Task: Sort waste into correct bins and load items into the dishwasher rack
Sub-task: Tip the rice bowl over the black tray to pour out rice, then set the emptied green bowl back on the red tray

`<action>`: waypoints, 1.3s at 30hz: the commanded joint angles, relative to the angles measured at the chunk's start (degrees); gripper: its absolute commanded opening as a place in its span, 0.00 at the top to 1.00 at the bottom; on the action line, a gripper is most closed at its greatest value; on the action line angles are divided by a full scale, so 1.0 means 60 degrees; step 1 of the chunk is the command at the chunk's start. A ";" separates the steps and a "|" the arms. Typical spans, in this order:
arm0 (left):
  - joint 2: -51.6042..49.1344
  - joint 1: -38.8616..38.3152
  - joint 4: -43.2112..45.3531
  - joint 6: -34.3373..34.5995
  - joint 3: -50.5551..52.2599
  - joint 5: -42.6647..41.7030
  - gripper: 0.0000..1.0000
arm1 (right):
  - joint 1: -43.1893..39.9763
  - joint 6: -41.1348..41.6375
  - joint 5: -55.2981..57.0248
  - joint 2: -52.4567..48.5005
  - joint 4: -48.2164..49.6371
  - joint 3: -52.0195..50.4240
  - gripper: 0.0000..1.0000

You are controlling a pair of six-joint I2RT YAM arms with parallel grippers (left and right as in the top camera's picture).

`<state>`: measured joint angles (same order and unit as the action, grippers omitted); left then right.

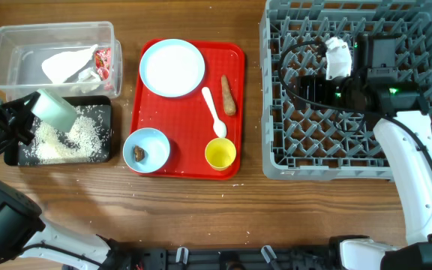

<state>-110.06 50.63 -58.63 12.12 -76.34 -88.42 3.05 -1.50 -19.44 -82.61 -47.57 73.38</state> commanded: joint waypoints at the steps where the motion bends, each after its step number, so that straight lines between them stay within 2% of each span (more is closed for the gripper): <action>1: -0.0087 0.0047 0.0211 0.0561 0.0062 -0.0324 0.96 | -0.0011 0.0106 0.0047 0.0058 -0.0018 0.0142 0.00; 4: -0.0062 0.0036 0.0211 0.0470 0.0058 -0.0324 0.96 | -0.0011 0.0106 0.0047 0.0058 -0.0015 0.0142 0.00; 9: 0.1100 -0.0408 0.0025 -0.1228 0.0036 -0.0160 0.96 | -0.0011 0.0102 0.0047 0.0058 -0.0004 0.0142 0.00; 15: 0.3563 -0.1526 0.0102 -0.1235 -0.0029 0.4368 0.96 | -0.0011 0.0087 0.0047 0.0058 -0.0015 0.0142 0.00; 20: 0.4714 -0.4065 0.0229 -0.1242 -0.0025 0.8313 0.96 | -0.0011 0.0004 0.0055 0.0058 -0.0007 0.0138 0.00; 22: 0.4623 -0.5825 0.0579 -0.1242 0.0004 1.0102 0.96 | -0.0011 0.0007 0.0051 0.0058 -0.0004 0.0142 0.00; 27: 0.3789 -0.9220 0.1792 -0.1239 0.0069 1.2353 0.96 | -0.0011 0.0025 0.0051 0.0055 -0.0007 0.0138 0.00; 30: 0.3064 -1.0641 0.2069 -0.1235 0.0069 1.3471 0.96 | -0.0015 0.0025 0.0051 0.0055 -0.0015 0.0138 0.00; 34: 0.1650 -1.2072 0.2288 -0.1242 0.0069 1.4269 0.96 | -0.0011 0.0025 0.0051 0.0051 -0.0011 0.0138 0.00; 39: 0.0313 -1.3103 0.2863 -0.1239 0.0069 1.4943 0.96 | -0.0011 0.0025 0.0051 0.0051 -0.0066 0.0135 0.00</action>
<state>-104.07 -24.67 -42.70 5.56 -76.12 -4.05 3.05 -1.52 -19.42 -82.61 -47.62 73.38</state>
